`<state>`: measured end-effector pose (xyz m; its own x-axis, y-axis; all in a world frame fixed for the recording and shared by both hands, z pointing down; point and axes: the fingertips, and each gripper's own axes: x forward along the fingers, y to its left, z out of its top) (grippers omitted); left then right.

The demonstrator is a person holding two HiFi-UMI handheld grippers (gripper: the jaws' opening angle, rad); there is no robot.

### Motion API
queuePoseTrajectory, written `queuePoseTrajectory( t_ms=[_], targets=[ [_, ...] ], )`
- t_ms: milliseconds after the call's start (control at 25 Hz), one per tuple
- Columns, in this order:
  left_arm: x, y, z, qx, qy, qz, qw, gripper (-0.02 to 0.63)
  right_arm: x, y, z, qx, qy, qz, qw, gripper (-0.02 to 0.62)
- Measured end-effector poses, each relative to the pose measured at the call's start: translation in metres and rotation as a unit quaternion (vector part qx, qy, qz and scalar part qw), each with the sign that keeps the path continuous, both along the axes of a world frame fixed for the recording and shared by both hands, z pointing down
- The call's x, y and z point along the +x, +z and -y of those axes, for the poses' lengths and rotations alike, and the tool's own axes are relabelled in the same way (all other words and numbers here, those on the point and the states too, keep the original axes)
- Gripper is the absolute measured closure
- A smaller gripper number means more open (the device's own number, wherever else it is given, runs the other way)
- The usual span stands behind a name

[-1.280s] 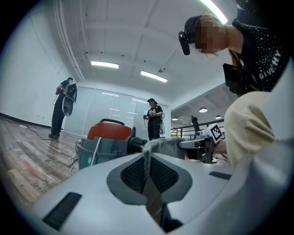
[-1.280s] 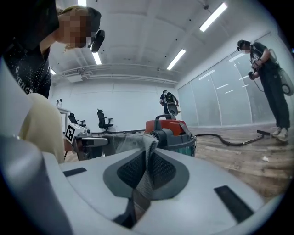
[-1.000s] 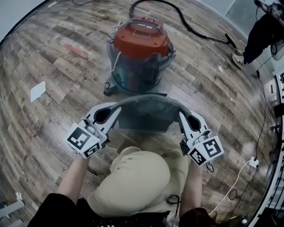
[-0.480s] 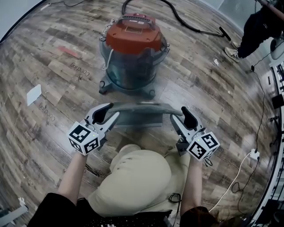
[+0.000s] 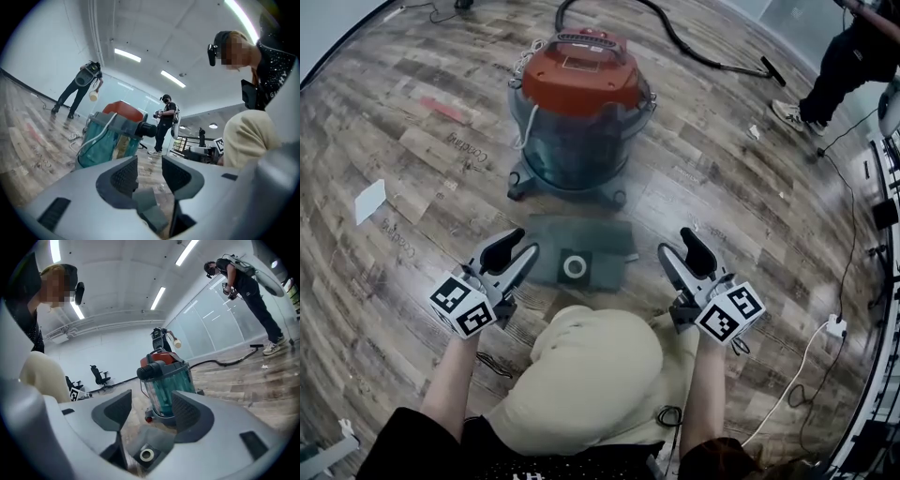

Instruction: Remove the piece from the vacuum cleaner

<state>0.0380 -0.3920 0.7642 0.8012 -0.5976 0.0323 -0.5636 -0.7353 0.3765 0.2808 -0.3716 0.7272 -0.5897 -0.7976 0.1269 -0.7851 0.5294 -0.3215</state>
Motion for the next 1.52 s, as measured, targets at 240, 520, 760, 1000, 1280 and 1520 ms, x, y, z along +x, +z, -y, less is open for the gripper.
queuePoseTrajectory(
  t_ms=[240, 520, 760, 1000, 1280, 1520],
  targets=[
    [0.029, -0.029, -0.001, 0.086, 0.024, 0.065, 0.9939, 0.598, -0.025, -0.027, 0.001, 0.044, -0.034, 0.037, 0.998, 0.586],
    [0.047, -0.033, -0.007, 0.089, 0.045, 0.062, 0.9931, 0.598, -0.030, -0.030, 0.001, 0.064, -0.044, 0.022, 0.997, 0.586],
    [0.043, -0.031, -0.010, 0.082, 0.041, 0.061, 0.9939, 0.598, -0.035, -0.024, -0.001, 0.061, -0.046, -0.024, 0.997, 0.586],
    [0.038, -0.030, -0.011, 0.079, 0.040, 0.062, 0.9942, 0.598, -0.039, -0.028, -0.002, 0.068, -0.052, -0.035, 0.996, 0.586],
    [0.039, -0.033, -0.014, 0.084, 0.046, 0.063, 0.9934, 0.598, -0.036, -0.029, -0.002, 0.068, -0.047, -0.046, 0.996, 0.586],
    [0.036, -0.031, -0.014, 0.084, 0.046, 0.067, 0.9931, 0.598, -0.036, -0.030, 0.000, 0.071, -0.047, -0.051, 0.995, 0.586]
  ],
)
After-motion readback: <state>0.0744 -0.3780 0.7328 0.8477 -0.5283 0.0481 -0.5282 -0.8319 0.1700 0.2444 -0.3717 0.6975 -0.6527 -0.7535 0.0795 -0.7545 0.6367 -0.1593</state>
